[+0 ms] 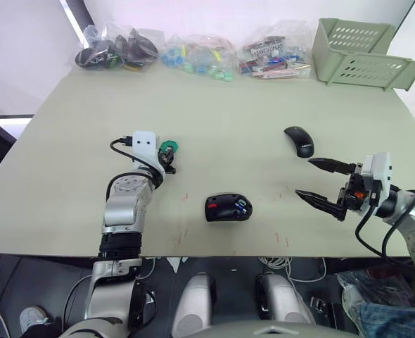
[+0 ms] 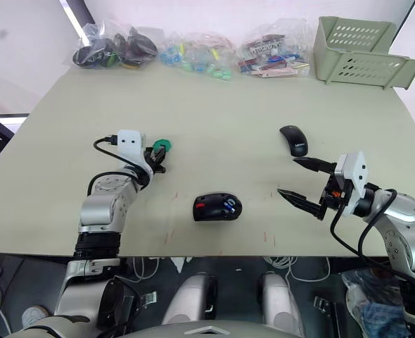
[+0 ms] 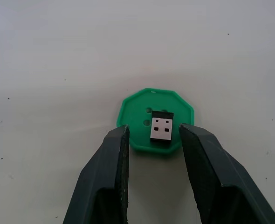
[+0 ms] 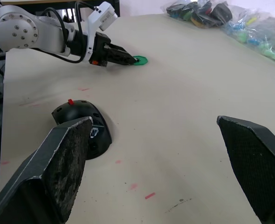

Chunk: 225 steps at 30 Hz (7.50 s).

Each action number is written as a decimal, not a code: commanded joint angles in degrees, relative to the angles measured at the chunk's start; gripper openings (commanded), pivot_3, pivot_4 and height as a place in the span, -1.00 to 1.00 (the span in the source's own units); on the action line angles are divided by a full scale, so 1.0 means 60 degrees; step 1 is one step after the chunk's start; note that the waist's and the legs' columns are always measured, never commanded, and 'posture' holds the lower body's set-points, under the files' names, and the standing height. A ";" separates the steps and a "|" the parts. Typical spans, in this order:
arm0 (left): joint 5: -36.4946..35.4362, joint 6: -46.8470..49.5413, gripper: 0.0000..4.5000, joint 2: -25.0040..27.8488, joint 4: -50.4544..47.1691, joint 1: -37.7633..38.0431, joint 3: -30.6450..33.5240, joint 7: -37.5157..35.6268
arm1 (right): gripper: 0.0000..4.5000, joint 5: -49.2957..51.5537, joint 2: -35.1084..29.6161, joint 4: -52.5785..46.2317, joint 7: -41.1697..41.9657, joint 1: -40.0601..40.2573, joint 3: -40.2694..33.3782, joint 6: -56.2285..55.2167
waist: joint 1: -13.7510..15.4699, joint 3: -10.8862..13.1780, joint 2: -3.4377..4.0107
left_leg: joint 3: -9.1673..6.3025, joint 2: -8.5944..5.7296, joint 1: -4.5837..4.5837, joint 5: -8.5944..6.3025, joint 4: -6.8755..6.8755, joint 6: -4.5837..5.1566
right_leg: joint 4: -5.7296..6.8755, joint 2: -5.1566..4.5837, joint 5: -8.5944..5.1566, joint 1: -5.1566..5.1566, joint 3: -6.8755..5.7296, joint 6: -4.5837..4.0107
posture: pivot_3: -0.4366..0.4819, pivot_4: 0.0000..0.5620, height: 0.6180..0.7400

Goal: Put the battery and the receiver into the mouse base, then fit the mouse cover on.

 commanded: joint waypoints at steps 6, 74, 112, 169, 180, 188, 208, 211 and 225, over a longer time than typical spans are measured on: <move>0.0101 0.0110 -0.19 -0.0013 -0.0134 -0.0314 -0.0091 0.0054 | 1.00 0.0194 -0.0102 -0.0490 -0.0034 -0.0040 -0.0238 0.0108 | 0.0000 0.0000 0.0000 | -0.0001 0.0000 -0.0001 0.0000 0.0000 0.0000 | 0.0000 0.0000 0.0000 0.0000 0.0000 0.0000 | -0.05 -0.47 1.00; -0.0433 0.0626 -0.57 0.1109 -0.2331 0.0657 0.0134 -0.1387 | 1.00 0.0205 -0.0008 -0.0587 -0.0193 -0.0497 -0.0056 0.0473 | -0.0011 0.0000 0.0000 | -0.0006 0.0002 0.0000 0.0001 0.0002 -0.0001 | 0.0008 0.0000 0.0000 -0.0002 -0.0003 -0.0001 | -0.05 -0.47 1.00; 0.0302 0.1537 0.01 -0.0927 -0.1737 -0.0118 0.0258 0.1618 | 1.00 0.0188 -0.0127 -0.0324 0.0078 -0.0735 0.0035 0.0440 | 0.0001 0.0000 0.0000 | -0.0011 -0.0003 -0.0004 0.0001 0.0008 -0.0001 | 0.0010 -0.0001 0.0001 -0.0001 -0.0005 0.0001 | -0.05 -0.47 1.00; 0.0666 0.1578 -0.23 -0.1132 -0.0857 -0.0731 0.0077 0.2139 | 1.00 0.0188 -0.0026 -0.0419 0.0009 -0.0492 -0.0056 0.0347 | -0.0002 0.0000 0.0000 | -0.0012 -0.0004 -0.0005 0.0001 0.0008 -0.0002 | 0.0010 -0.0001 0.0001 -0.0001 -0.0006 0.0001 | -0.05 -0.47 1.00; 0.0672 0.1895 -0.23 -0.1126 -0.0871 -0.0671 0.0152 0.2252 | 1.00 0.0181 -0.0003 -0.0385 0.0000 -0.0475 -0.0039 0.0308 | -0.0001 -0.0001 0.0000 | -0.0014 -0.0004 -0.0005 0.0002 0.0008 -0.0002 | 0.0010 -0.0001 0.0001 -0.0001 -0.0007 0.0001 | -0.05 -0.47 1.00; 0.0655 0.2001 -0.23 -0.1111 -0.0870 -0.0630 0.0151 0.2255 | 1.00 0.0185 0.0011 -0.0417 -0.0029 -0.0459 -0.0015 0.0306 | -0.0002 -0.0001 0.0000 | -0.0013 -0.0004 -0.0003 0.0002 0.0007 -0.0002 | 0.0011 -0.0001 0.0001 0.0000 -0.0006 0.0001 | -0.05 -0.47 1.00; 0.0631 0.2097 -0.98 -0.1120 -0.0892 -0.0574 0.0216 0.2282 | 1.00 0.0201 -0.0011 -0.0436 -0.0069 -0.0535 0.0018 0.0363 | -0.0004 -0.0001 0.0001 | -0.0013 -0.0004 0.0000 0.0002 0.0008 -0.0002 | 0.0013 -0.0001 0.0001 0.0001 -0.0005 0.0001 | -0.05 -0.47 1.00; 0.0598 0.2055 -0.98 -0.1075 -0.1012 -0.0528 0.0223 0.2200 | 1.00 0.0192 0.0000 -0.0422 -0.0067 -0.0543 0.0024 0.0346 | -0.0005 -0.0001 0.0001 | -0.0012 -0.0004 0.0000 0.0002 0.0008 -0.0002 | 0.0013 -0.0001 0.0001 0.0001 -0.0005 0.0001 | -0.05 -0.47 1.00; -0.1001 0.2357 -0.98 0.2386 -0.3826 0.0207 -0.0378 -0.2668 | 1.00 0.1286 -0.0044 -0.1326 -0.1788 -0.2107 0.0181 0.2856 | -0.0032 0.0005 0.0002 | -0.0009 0.0004 -0.0008 0.0005 0.0004 -0.0009 | 0.0019 0.0000 0.0000 -0.0017 -0.0007 -0.0004 | -0.05 -0.47 1.00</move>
